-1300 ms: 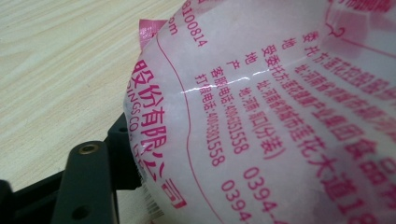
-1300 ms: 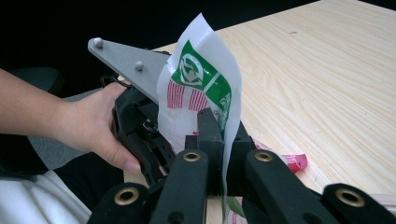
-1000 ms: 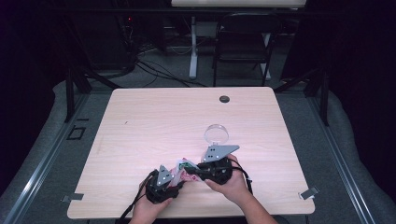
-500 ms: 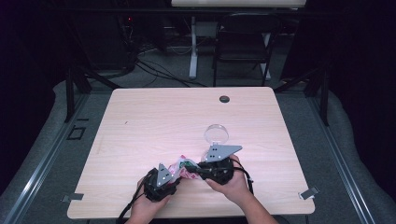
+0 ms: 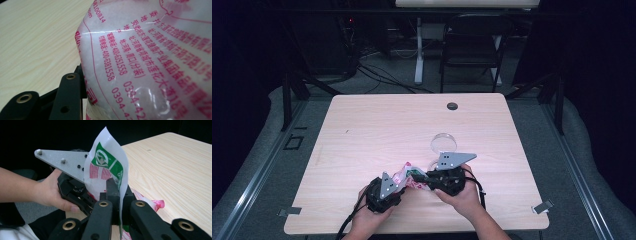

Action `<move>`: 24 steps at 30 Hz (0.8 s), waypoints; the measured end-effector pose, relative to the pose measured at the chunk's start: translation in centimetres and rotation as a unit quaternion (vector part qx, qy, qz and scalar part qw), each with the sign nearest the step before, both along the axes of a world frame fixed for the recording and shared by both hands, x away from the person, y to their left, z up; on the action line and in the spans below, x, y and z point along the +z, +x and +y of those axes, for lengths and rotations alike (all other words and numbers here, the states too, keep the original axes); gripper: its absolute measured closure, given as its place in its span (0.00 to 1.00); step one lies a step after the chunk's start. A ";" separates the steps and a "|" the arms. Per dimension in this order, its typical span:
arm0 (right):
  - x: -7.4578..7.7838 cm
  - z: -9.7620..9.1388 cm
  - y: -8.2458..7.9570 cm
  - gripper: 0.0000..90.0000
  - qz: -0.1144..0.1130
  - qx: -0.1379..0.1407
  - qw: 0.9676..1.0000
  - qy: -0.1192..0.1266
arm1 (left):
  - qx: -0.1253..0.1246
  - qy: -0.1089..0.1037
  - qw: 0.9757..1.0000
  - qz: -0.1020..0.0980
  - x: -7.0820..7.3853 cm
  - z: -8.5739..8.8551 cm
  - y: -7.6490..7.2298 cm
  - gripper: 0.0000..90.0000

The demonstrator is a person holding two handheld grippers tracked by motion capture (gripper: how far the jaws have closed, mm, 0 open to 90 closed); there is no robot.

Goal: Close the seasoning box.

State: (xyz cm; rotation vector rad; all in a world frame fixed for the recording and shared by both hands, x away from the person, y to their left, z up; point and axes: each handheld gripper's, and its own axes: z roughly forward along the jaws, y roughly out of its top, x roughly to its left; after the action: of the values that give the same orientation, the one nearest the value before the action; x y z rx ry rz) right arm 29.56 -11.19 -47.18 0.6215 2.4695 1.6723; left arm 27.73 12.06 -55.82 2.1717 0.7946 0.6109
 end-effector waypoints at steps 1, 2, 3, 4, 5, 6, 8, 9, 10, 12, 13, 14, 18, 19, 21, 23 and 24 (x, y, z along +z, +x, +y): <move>0.1 0.0 0.0 1.00 0.001 -0.002 1.000 0.002 | -0.002 0.001 1.000 -0.007 0.1 0.0 0.0 0.64; 0.3 -0.1 0.0 1.00 0.001 -0.002 1.000 0.001 | -0.003 0.003 1.000 -0.011 0.3 -0.1 0.0 0.64; 0.5 -0.1 0.1 1.00 0.002 -0.004 1.000 0.002 | -0.002 0.003 1.000 -0.018 0.5 -0.2 0.1 0.64; 0.8 -0.1 0.2 1.00 0.003 -0.006 1.000 0.003 | -0.002 0.005 1.000 -0.022 0.6 -0.2 0.1 0.64; 0.9 -0.1 0.3 1.00 0.004 -0.009 1.000 0.001 | -0.003 0.006 1.000 -0.028 0.8 -0.2 0.2 0.64; 1.2 0.0 0.5 1.00 0.003 -0.011 1.000 -0.003 | -0.004 0.004 1.000 -0.031 1.0 -0.2 0.3 0.64; 1.9 0.1 0.7 1.00 0.000 -0.012 1.000 -0.010 | -0.002 0.003 0.999 -0.039 1.2 -0.2 0.5 0.64; 2.1 0.2 0.7 1.00 -0.001 -0.011 1.000 -0.013 | -0.001 0.003 0.999 -0.046 1.4 -0.2 0.6 0.64; 2.4 0.3 0.9 1.00 -0.005 -0.012 1.000 -0.016 | -0.001 0.005 0.999 -0.048 1.6 -0.2 0.8 0.64; 2.6 0.4 0.9 1.00 -0.011 -0.017 1.000 -0.013 | 0.005 0.008 0.998 -0.056 1.7 -0.1 1.0 0.64; 2.6 0.4 1.0 1.00 -0.012 -0.019 1.000 -0.010 | 0.005 0.010 0.998 -0.059 1.8 -0.1 1.1 0.64; 2.6 0.4 1.0 1.00 -0.016 -0.021 1.000 -0.010 | 0.006 0.014 0.998 -0.061 1.8 -0.1 1.2 0.64; 2.1 0.4 1.1 1.00 -0.022 -0.028 0.999 -0.009 | 0.011 0.031 0.997 -0.072 1.6 -0.3 1.4 0.64; 2.0 0.3 1.2 1.00 -0.020 -0.028 0.999 -0.011 | 0.012 0.033 0.997 -0.073 1.5 -0.3 1.4 0.64; 1.9 0.2 1.3 1.00 -0.017 -0.028 0.999 -0.009 | 0.012 0.047 0.996 -0.081 1.6 -0.4 1.4 0.64; 1.7 0.1 1.4 1.00 -0.015 -0.032 0.999 -0.007 | 0.016 0.055 0.995 -0.087 1.6 -0.5 1.4 0.64; 1.7 0.0 1.4 1.00 -0.014 -0.031 0.999 -0.007 | 0.016 0.056 0.994 -0.089 1.6 -0.6 1.4 0.64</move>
State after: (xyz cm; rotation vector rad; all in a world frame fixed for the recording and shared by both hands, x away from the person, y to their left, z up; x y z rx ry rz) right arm 30.91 -11.16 -45.47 0.6620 2.4145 1.6288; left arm 29.15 11.47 -54.22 2.1717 0.7155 0.8716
